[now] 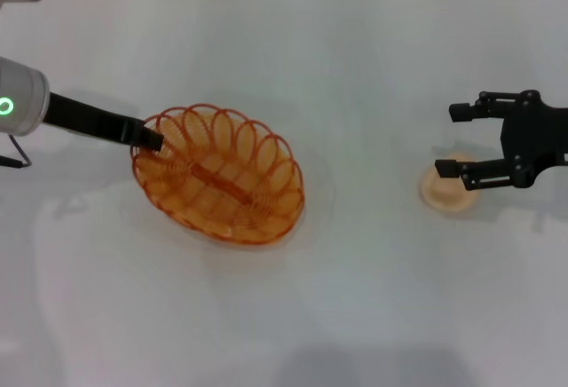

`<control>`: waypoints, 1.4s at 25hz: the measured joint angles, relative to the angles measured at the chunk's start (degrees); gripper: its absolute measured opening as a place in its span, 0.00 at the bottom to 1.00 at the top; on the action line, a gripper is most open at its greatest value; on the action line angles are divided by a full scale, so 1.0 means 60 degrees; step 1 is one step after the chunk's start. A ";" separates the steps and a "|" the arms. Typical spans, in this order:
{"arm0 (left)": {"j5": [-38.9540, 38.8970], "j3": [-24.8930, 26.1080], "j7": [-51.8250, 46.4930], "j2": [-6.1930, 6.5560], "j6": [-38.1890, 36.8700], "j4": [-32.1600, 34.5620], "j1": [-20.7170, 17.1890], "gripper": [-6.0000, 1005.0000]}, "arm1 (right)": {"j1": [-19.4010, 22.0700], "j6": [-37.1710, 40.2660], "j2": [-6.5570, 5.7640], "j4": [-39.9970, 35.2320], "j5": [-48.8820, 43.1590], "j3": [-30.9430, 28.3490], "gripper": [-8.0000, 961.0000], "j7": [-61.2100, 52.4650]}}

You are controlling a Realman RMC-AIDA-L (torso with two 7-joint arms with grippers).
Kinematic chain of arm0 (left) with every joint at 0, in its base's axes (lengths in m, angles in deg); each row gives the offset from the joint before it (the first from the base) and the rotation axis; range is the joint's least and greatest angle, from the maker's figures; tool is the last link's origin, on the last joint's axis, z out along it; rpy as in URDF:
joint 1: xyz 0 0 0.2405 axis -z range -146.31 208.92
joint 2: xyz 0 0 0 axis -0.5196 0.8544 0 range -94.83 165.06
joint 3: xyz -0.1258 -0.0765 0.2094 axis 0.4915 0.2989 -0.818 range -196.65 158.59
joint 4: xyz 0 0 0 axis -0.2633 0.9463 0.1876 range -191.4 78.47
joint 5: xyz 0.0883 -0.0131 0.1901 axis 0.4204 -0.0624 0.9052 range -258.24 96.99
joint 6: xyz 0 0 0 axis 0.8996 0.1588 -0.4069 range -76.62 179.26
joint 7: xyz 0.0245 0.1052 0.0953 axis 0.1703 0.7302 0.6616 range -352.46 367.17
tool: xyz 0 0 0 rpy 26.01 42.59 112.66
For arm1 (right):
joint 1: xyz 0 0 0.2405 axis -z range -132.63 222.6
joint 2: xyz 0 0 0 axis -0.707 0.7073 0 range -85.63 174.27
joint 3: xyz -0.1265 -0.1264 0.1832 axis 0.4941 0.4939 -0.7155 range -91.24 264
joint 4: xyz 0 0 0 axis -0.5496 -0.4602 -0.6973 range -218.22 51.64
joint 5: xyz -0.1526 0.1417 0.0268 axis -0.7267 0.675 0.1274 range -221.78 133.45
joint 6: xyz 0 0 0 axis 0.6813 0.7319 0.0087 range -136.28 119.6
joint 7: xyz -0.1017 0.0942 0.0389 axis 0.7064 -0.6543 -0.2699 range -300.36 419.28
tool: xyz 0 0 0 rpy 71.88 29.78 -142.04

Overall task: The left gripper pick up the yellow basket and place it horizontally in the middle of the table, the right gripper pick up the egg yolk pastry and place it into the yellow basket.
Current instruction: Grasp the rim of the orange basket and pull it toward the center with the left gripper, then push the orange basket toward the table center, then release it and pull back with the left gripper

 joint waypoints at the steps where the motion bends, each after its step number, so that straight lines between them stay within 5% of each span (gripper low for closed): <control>1: -0.0169 0.0005 -0.0042 -0.0011 -0.0147 0.0177 -0.0062 0.11 | 0.0053 0.0025 0.0014 -0.0072 -0.0001 -0.0101 0.85 -0.0006; 12: -0.0819 -0.0220 -0.2614 -0.0204 -0.0464 0.0896 -0.0238 0.09 | 0.0596 0.0090 0.0196 -0.0741 0.0035 -0.0614 0.85 -0.0002; 20: -0.0966 -0.2008 -0.4818 -0.0244 0.0496 0.0999 -0.0245 0.09 | 0.0871 0.0059 0.0326 -0.0954 0.0001 -0.0796 0.85 0.0222; 35: -0.1966 -0.2869 -0.5815 -0.0311 0.0820 0.0443 -0.0246 0.09 | 0.0948 0.0022 0.0312 -0.0992 -0.0002 -0.0967 0.85 0.0468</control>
